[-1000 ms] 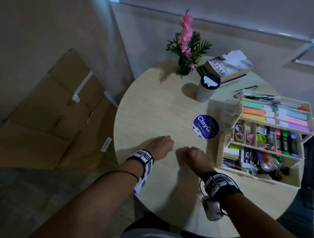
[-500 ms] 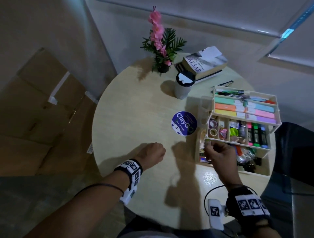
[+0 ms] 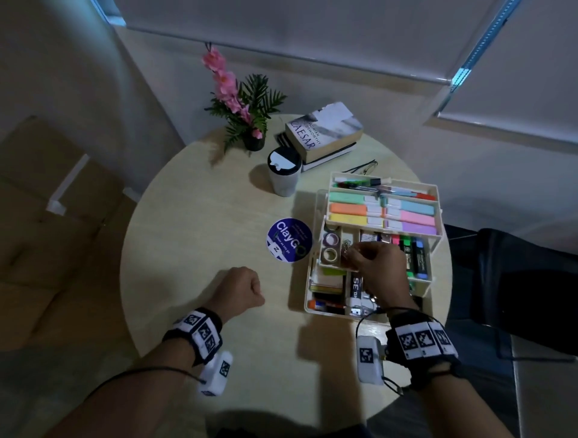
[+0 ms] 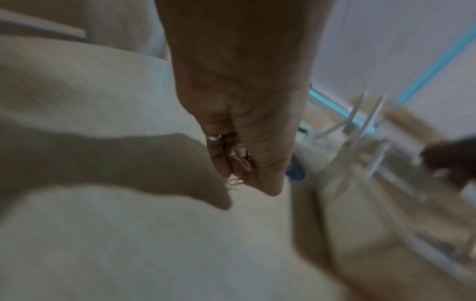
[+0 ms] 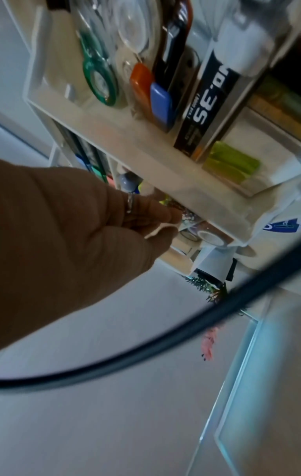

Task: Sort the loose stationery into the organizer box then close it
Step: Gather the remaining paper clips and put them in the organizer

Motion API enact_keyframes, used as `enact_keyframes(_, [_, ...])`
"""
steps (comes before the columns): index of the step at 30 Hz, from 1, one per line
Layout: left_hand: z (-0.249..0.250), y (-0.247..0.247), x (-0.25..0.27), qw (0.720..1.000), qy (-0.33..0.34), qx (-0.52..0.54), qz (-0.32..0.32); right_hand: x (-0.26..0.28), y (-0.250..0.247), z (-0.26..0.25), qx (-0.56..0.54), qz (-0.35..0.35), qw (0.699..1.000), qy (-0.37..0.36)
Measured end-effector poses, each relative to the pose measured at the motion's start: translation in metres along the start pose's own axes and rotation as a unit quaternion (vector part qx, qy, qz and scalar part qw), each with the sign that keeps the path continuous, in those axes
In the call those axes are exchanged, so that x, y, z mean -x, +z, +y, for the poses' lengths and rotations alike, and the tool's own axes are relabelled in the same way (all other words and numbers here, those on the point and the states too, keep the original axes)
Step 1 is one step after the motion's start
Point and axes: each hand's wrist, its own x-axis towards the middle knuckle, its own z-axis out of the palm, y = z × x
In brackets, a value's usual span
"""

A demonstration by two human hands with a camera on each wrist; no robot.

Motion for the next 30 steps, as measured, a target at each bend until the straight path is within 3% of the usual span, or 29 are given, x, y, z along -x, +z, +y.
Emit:
enact_keyframes(3, [0.060,0.003,-0.001,0.982,0.048,0.165,0.072,0.005,-0.015,0.011,-0.008,-0.004,1.000,0.000])
enact_keyframes(5, [0.106,0.011,-0.007,0.966,0.113,0.221,0.065,0.008,-0.030,0.016,-0.036,0.017,0.999,0.016])
enact_keyframes(8, [0.156,0.030,-0.023,0.959,0.166,0.215,0.085,0.009,-0.065,0.015,-0.061,0.092,0.994,0.005])
enact_keyframes(12, [0.171,0.056,-0.042,0.966,0.179,0.111,0.152,-0.008,-0.105,0.012,-0.020,0.187,0.981,-0.052])
enact_keyframes(15, [0.171,0.059,-0.042,0.966,0.199,0.077,0.147,-0.031,-0.117,0.019,0.070,0.226,0.966,-0.100])
enact_keyframes(18, [0.166,0.049,-0.036,0.957,0.224,0.093,0.156,-0.058,-0.117,0.037,0.121,0.207,0.970,-0.044])
enact_keyframes(21, [0.161,0.028,-0.037,0.938,0.186,0.174,0.236,-0.076,-0.117,0.040,0.075,0.139,0.986,0.045])
enact_keyframes(24, [0.152,0.007,-0.056,0.914,0.067,0.276,0.291,-0.079,-0.121,0.036,0.081,0.125,0.989,0.007])
enact_keyframes(26, [0.141,-0.001,-0.077,0.917,-0.023,0.322,0.234,-0.075,-0.123,0.039,0.097,0.123,0.987,-0.024])
enact_keyframes(28, [0.121,0.005,-0.104,0.918,-0.110,0.371,0.088,-0.071,-0.124,0.043,0.116,0.124,0.985,-0.042])
enact_keyframes(30, [0.104,0.014,-0.126,0.888,-0.173,0.422,-0.060,-0.064,-0.122,0.046,0.138,0.135,0.980,-0.055])
